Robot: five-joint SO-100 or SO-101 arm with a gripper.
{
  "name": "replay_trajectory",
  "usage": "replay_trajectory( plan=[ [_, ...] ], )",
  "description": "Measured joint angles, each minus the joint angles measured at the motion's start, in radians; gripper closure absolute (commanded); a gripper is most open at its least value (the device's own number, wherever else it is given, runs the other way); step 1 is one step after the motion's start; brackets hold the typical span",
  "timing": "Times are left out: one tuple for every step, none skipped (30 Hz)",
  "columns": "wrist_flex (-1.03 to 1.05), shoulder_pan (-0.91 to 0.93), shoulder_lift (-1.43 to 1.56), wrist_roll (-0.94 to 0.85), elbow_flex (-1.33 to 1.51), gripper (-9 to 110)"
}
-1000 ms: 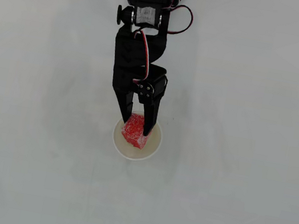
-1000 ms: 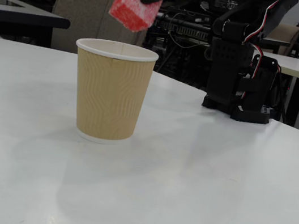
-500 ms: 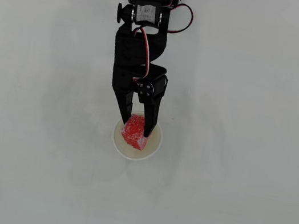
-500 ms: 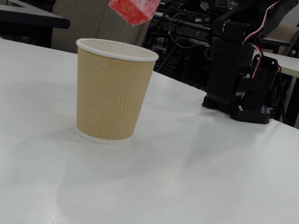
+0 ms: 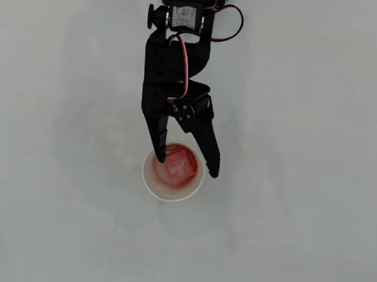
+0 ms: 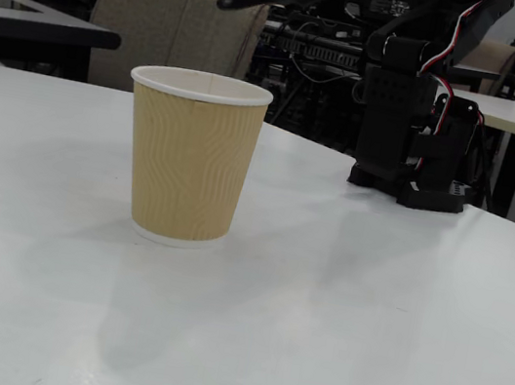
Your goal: Grasp a red cube and put it in the cup.
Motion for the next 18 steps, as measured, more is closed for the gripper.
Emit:
replay_trajectory(
  plan=[
    [0.0, 0.0, 0.0, 0.0, 0.0, 66],
    [0.0, 0.0, 0.0, 0.0, 0.0, 66],
    [0.0, 0.0, 0.0, 0.0, 0.0, 66],
    [0.0, 0.0, 0.0, 0.0, 0.0, 66],
    [0.0, 0.0, 0.0, 0.0, 0.0, 66],
    [0.0, 0.0, 0.002, 0.0, 0.0, 67],
    [0.0, 0.0, 0.003, 0.0, 0.0, 69],
    [0.0, 0.0, 0.003, 0.0, 0.0, 70],
    [0.0, 0.0, 0.005, 0.0, 0.0, 76],
    [0.0, 0.003, 0.006, 0.0, 0.0, 83],
    [0.0, 0.012, 0.006, 0.0, 0.0, 90],
    [0.0, 0.025, 0.006, 0.0, 0.0, 93],
    [0.002, 0.035, 0.006, 0.0, 0.0, 94],
    [0.005, 0.043, 0.006, 0.0, 0.0, 95],
    [0.011, 0.044, 0.008, 0.0, 0.0, 95],
    [0.018, 0.044, 0.011, 0.0, 0.0, 95],
    [0.023, 0.048, 0.015, 0.006, 0.0, 95],
    [0.026, 0.057, 0.018, 0.021, 0.0, 95]
  ],
)
